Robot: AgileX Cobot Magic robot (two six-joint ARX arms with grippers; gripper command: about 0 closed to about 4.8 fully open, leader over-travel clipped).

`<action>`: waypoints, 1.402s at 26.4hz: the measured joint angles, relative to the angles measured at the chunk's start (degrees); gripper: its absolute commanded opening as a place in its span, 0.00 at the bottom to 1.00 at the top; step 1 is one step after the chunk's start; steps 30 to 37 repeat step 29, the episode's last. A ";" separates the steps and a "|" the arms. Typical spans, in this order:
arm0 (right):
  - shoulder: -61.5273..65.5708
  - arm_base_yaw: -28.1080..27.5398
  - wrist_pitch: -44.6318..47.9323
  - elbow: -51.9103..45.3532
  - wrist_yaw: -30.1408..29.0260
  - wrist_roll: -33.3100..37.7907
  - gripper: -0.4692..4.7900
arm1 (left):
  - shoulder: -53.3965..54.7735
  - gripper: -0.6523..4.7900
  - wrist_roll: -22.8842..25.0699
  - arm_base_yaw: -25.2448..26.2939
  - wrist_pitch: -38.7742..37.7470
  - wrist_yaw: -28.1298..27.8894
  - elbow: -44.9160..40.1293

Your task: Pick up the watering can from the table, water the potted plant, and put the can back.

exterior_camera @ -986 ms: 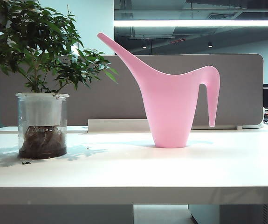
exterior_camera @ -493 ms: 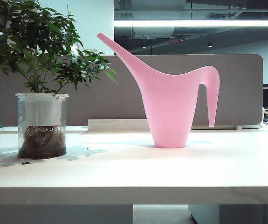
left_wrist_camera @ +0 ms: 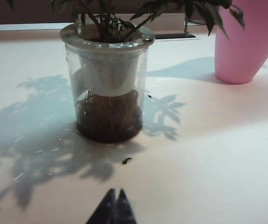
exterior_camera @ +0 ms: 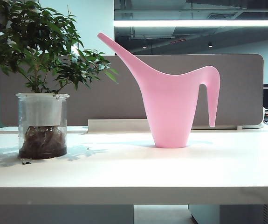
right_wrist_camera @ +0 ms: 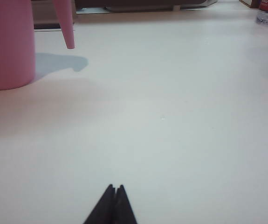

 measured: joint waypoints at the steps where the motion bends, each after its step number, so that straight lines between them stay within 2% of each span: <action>1: 0.00 0.00 0.00 0.00 -0.02 0.00 0.08 | 0.00 0.13 -0.02 0.00 0.00 0.00 0.00; 10: 0.00 0.00 0.00 0.00 -0.02 0.00 0.08 | 0.00 0.13 0.00 0.00 -0.07 -0.09 0.00; 14: 0.00 0.00 0.00 0.00 -0.02 0.00 0.08 | 0.00 0.13 0.61 0.00 -1.16 -8.83 0.00; 17: 0.00 0.00 0.00 0.00 0.00 0.00 0.08 | 0.00 0.13 2.60 0.00 -1.31 -11.41 0.00; 22: 0.00 0.00 0.00 0.00 -0.02 0.00 0.08 | 0.00 0.13 3.06 -0.15 -1.31 -11.54 0.00; 25: 0.00 0.00 0.00 0.00 0.00 0.00 0.08 | 0.00 0.13 3.13 -3.98 -1.33 -11.39 0.00; 37: 0.00 0.00 0.00 0.00 0.00 0.00 0.08 | 0.00 0.13 3.26 -4.11 -1.36 -11.52 0.00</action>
